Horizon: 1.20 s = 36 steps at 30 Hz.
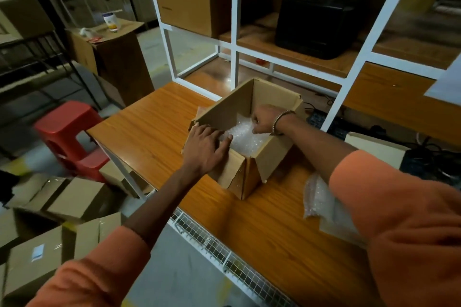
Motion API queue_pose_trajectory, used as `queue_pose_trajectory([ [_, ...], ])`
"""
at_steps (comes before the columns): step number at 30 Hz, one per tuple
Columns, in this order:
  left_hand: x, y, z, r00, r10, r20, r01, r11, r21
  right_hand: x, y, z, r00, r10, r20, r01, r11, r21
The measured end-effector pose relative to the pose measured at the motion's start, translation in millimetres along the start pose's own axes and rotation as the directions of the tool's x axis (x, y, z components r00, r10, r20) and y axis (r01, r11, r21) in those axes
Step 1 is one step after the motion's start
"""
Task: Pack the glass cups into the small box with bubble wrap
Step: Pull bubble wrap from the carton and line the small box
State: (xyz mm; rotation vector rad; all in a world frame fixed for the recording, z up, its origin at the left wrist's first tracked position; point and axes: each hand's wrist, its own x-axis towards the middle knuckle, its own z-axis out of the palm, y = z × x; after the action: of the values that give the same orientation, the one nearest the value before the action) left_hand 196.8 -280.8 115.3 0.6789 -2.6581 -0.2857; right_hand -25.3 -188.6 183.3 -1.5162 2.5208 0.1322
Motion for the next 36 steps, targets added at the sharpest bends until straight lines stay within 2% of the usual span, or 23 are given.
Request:
queue_pose_trajectory([
  [3,1.8,7.3,-0.8,0.997,-0.078,-0.014,0.077,0.995,-0.066,-27.6,13.4,-33.2,0.995,-0.03,-0.093,0.051,0.973,0.226],
  [5,5.3,16.1,-3.9,0.987,-0.152,-0.053,0.141,0.975,-0.173,-57.8,25.5,-58.9,0.99,-0.04,-0.134,0.091,0.91,0.405],
  [7,11.3,34.9,-7.4,0.975,-0.185,-0.122,0.145,0.949,-0.28,-93.9,38.5,-80.8,0.987,-0.037,-0.156,0.119,0.819,0.561],
  [9,17.2,62.0,-11.1,0.964,-0.155,-0.214,0.057,0.913,-0.403,-126.8,56.3,-90.5,0.986,-0.006,-0.166,0.125,0.69,0.713],
  [11,23.2,94.3,-15.2,0.961,-0.115,-0.252,-0.042,0.838,-0.544,-157.8,80.1,-90.9,0.988,0.043,-0.147,0.1,0.548,0.83],
  [14,27.9,143.0,-19.3,0.968,-0.02,-0.251,-0.153,0.744,-0.651,-201.0,122.4,-74.1,0.997,0.082,-0.009,-0.01,0.231,0.973],
  [16,20.6,171.3,-17.9,0.983,0.074,-0.166,-0.172,0.669,-0.723,-227.6,148.8,-56.2,0.99,0.129,0.065,-0.081,0.13,0.988],
  [19,-0.9,206.1,-6.4,0.989,0.148,-0.01,-0.1,0.617,-0.781,-264.1,180.0,-25.1,0.95,0.264,0.164,-0.207,0.141,0.968],
  [22,-21.4,238.0,8.8,0.985,0.142,0.093,-0.011,0.602,-0.798,-296.8,199.5,1.5,0.921,0.262,0.287,-0.333,0.155,0.93],
  [24,-32.1,258.0,18.6,0.98,0.148,0.135,0.022,0.592,-0.805,-314.3,206.7,16.6,0.917,0.239,0.318,-0.368,0.205,0.907],
  [25,-36.4,267.4,24.0,0.976,0.149,0.157,0.041,0.582,-0.812,-320.8,209.3,24.4,0.919,0.24,0.314,-0.373,0.268,0.888],
  [28,-49.4,292.5,38.9,0.97,0.132,0.204,0.097,0.562,-0.821,-333.7,209.6,51.8,0.945,0.246,0.217,-0.322,0.568,0.757],
  [30,-58.6,308.5,48.0,0.967,0.116,0.226,0.125,0.556,-0.822,-340.3,203.5,69.9,0.959,0.229,0.169,-0.282,0.692,0.664],
  [33,-73.2,328.0,58.0,0.969,0.079,0.233,0.144,0.588,-0.796,-349.2,195.1,97.3,0.966,0.207,0.155,-0.259,0.756,0.601],
  [36,-87.9,332.4,63.7,0.972,0.043,0.233,0.162,0.597,-0.786,-353.0,197.8,124.3,0.97,0.214,0.114,-0.235,0.715,0.658],
])
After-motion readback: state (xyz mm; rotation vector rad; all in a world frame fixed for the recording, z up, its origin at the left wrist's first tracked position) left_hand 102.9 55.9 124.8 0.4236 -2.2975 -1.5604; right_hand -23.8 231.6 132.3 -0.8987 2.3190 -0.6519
